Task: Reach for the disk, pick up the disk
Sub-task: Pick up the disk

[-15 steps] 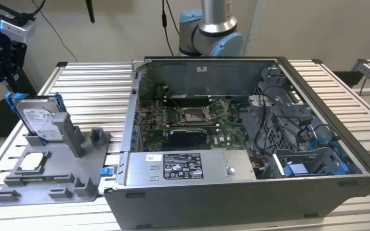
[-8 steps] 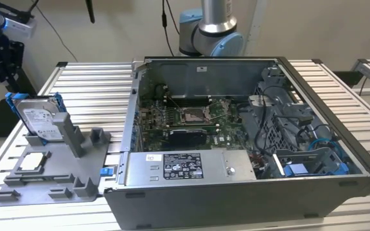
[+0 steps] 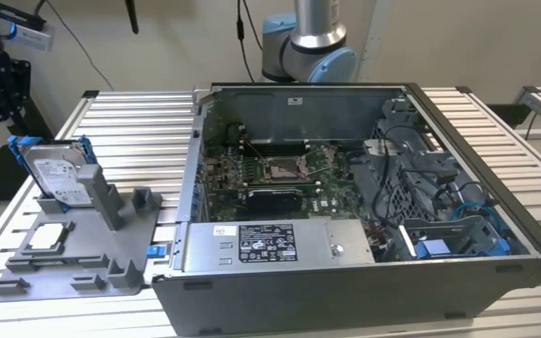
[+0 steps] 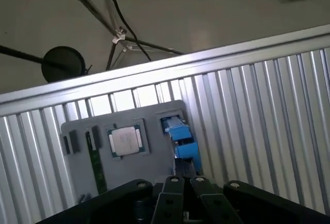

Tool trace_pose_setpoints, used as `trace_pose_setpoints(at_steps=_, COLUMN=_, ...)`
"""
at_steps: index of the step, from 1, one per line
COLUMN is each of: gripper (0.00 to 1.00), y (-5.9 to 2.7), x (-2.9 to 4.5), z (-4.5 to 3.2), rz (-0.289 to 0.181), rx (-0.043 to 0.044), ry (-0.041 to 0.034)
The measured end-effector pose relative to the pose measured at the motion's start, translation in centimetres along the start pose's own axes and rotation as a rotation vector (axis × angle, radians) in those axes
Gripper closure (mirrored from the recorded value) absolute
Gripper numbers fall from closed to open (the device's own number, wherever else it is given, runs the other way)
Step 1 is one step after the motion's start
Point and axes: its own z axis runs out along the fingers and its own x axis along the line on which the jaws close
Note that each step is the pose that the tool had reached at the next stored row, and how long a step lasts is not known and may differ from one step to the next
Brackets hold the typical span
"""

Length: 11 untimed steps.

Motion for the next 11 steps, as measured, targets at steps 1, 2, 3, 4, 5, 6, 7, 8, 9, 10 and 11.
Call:
trace_pose_setpoints(at_steps=1, gripper=1.0, y=-0.01, x=0.0, z=0.0, rz=-0.015, rx=-0.0002, ry=0.0004)
trace_pose_setpoints(at_steps=2, gripper=1.0, y=-0.02, x=0.0, z=0.0, rz=-0.034, rx=-0.0004, ry=0.0008)
trace_pose_setpoints(at_steps=3, gripper=1.0, y=-0.03, x=-0.01, z=0.0, rz=-0.05, rx=-0.0007, ry=0.0013)
trace_pose_setpoints(at_steps=4, gripper=1.0, y=-0.06, x=-0.02, z=-0.01, rz=-0.066, rx=-0.0011, ry=0.0017)
trace_pose_setpoints(at_steps=5, gripper=1.0, y=-0.09, x=-0.03, z=-0.01, rz=-0.08, rx=-0.0013, ry=0.0021)
trace_pose_setpoints(at_steps=6, gripper=1.0, y=-0.12, x=-0.03, z=0.0, rz=-0.091, rx=-0.0014, ry=0.0023)
trace_pose_setpoints(at_steps=7, gripper=1.0, y=-0.12, x=-0.02, z=0.0, rz=-0.092, rx=-0.0014, ry=0.0024)
trace_pose_setpoints(at_steps=8, gripper=1.0, y=-0.12, x=-0.02, z=0.0, rz=-0.093, rx=-0.0014, ry=0.0024)
trace_pose_setpoints(at_steps=9, gripper=1.0, y=-0.12, x=-0.02, z=0.0, rz=-0.093, rx=-0.0014, ry=0.0024)
trace_pose_setpoints(at_steps=10, gripper=1.0, y=-0.13, x=-0.03, z=0.0, rz=-0.093, rx=-0.0014, ry=0.0024)
trace_pose_setpoints(at_steps=11, gripper=1.0, y=-0.13, x=-0.03, z=0.0, rz=-0.093, rx=-0.0014, ry=0.0024)
